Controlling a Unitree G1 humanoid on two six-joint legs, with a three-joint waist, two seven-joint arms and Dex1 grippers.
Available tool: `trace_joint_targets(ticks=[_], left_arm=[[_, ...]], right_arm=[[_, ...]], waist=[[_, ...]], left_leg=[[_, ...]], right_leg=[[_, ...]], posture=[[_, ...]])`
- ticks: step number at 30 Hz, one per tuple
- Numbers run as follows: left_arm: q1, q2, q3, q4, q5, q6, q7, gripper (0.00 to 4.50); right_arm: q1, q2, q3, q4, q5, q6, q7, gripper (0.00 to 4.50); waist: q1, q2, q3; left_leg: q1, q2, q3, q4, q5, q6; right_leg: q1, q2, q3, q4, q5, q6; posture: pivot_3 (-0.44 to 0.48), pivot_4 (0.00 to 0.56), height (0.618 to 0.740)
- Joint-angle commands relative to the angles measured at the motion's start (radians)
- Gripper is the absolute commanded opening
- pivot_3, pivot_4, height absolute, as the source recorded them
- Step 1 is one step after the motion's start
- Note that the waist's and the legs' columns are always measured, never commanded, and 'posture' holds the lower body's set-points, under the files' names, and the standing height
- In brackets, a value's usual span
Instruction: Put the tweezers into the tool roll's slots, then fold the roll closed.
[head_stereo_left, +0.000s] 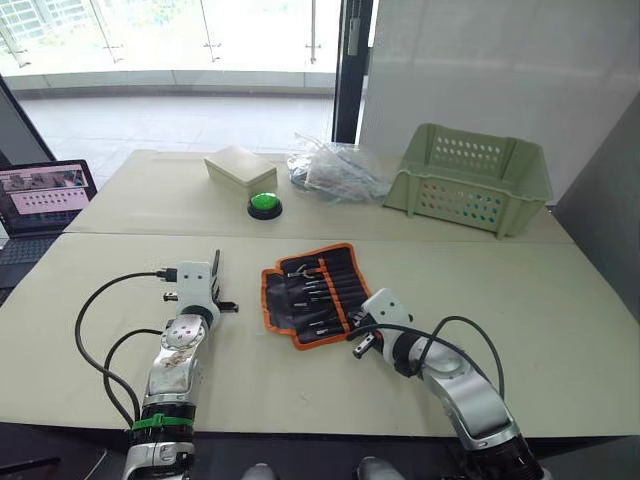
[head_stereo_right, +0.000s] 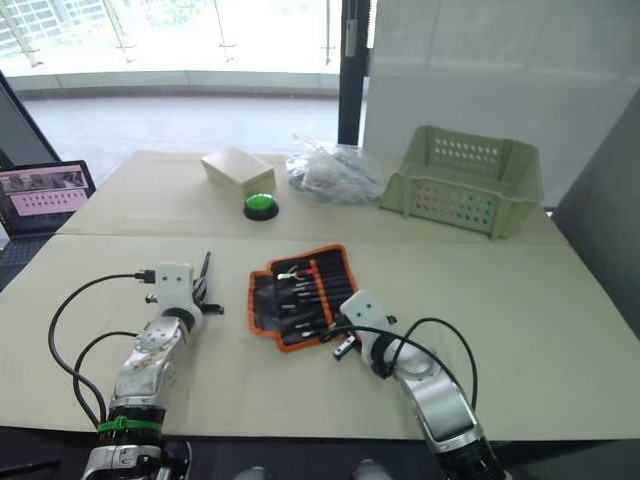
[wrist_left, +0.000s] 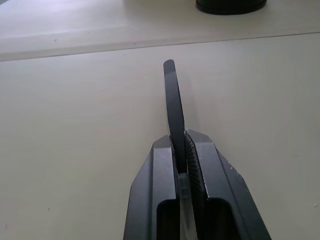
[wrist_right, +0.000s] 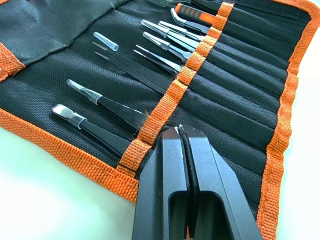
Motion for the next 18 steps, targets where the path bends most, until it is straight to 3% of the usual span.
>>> trace_joint_targets(ticks=[1, 6, 8, 13, 18], left_arm=[[-0.017, 0.068, -0.012, -0.149, -0.070, -0.037, -0.159, 0.02], [0.014, 0.236, -0.111, -0.344, -0.308, 0.133, -0.585, 0.02], [0.022, 0.310, -0.154, -0.375, -0.344, 0.187, -0.692, 0.02], [-0.007, 0.440, -0.242, -0.369, -0.348, 0.256, -0.846, 0.02], [-0.078, 0.505, -0.328, -0.338, -0.299, 0.269, -0.934, 0.02]], right_arm=[[0.033, -0.010, 0.017, 0.025, -0.005, 0.050, 0.002, 0.00], [0.036, -0.011, 0.015, 0.019, -0.005, 0.055, 0.001, 0.00], [0.039, -0.012, 0.016, 0.015, -0.006, 0.056, 0.001, 0.00], [0.048, -0.010, 0.015, 0.007, -0.009, 0.058, -0.007, 0.00], [0.066, -0.006, 0.012, -0.013, -0.009, 0.067, -0.024, 0.00]], waist=[[-0.002, 0.000, 0.000], [-0.003, 0.000, 0.001], [-0.005, 0.002, 0.002], [-0.006, 0.004, 0.007], [-0.003, 0.002, 0.011]], left_leg=[[0.000, 0.000, 0.000, 0.000, 0.000, 0.000], [-0.001, 0.000, 0.000, -0.002, 0.000, 0.000], [0.000, 0.001, 0.000, -0.002, 0.000, 0.000], [0.000, 0.001, 0.001, -0.002, 0.000, 0.000], [-0.001, 0.001, 0.001, -0.002, 0.000, 0.000]], right_leg=[[0.000, 0.000, 0.000, -0.001, 0.000, 0.000], [0.001, 0.000, 0.000, -0.004, 0.000, 0.000], [0.001, 0.000, 0.000, -0.004, 0.000, 0.000], [0.000, 0.001, 0.000, -0.004, -0.004, 0.006], [0.000, 0.001, 0.000, -0.004, -0.004, 0.006]], posture=[[0.000, 0.150, 0.713], [0.000, 0.150, 0.713], [0.000, 0.150, 0.713], [0.000, 0.150, 0.713], [0.000, 0.150, 0.713]])
